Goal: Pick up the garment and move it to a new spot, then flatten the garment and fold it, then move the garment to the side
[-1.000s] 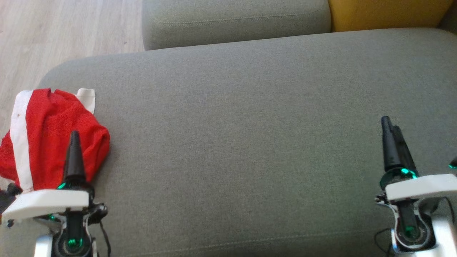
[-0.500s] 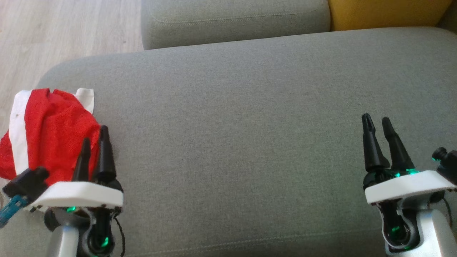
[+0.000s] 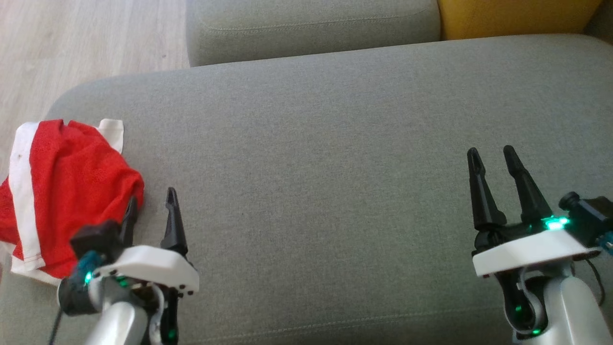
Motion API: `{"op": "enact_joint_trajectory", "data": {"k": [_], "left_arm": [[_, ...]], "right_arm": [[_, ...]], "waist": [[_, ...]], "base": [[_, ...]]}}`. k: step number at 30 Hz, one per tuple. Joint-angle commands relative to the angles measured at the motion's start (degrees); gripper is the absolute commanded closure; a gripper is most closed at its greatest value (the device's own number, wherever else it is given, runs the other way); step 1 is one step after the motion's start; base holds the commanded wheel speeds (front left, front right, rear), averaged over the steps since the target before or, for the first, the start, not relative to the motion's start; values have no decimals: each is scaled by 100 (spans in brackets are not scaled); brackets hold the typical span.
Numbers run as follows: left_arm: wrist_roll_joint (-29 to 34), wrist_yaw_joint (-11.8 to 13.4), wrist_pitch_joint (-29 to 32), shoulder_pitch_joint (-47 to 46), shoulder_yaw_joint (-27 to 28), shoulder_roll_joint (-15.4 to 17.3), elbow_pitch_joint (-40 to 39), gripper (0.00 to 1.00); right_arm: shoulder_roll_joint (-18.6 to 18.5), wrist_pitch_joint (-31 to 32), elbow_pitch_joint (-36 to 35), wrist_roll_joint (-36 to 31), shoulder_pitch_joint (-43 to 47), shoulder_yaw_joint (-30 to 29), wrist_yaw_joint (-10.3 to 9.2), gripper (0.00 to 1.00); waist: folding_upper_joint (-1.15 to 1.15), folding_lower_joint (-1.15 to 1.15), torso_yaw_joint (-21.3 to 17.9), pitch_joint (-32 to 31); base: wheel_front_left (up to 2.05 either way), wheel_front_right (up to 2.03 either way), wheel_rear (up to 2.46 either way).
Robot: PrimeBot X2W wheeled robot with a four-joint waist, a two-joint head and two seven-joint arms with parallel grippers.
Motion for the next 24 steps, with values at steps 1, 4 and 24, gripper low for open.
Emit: {"op": "enact_joint_trajectory", "data": {"k": [1, 4, 24], "left_arm": [[232, 182, -87, -419, -21, 234, -178, 0], [374, 481, -138, -518, -272, 378, -198, 0], [1051, 1601, -461, -971, -1597, 987, -569, 0]], "right_arm": [[-59, -89, -277, -251, -276, 108, -1, 0], [-60, -140, -208, -296, -239, 39, -1, 0], [-67, -461, -207, -1669, -316, 56, -1, 0]], "waist": [[0, 0, 3, 0], [0, 0, 4, 3], [0, 0, -23, -13]], "base": [[0, 0, 0], [0, 0, 0], [0, 0, 0]]}}
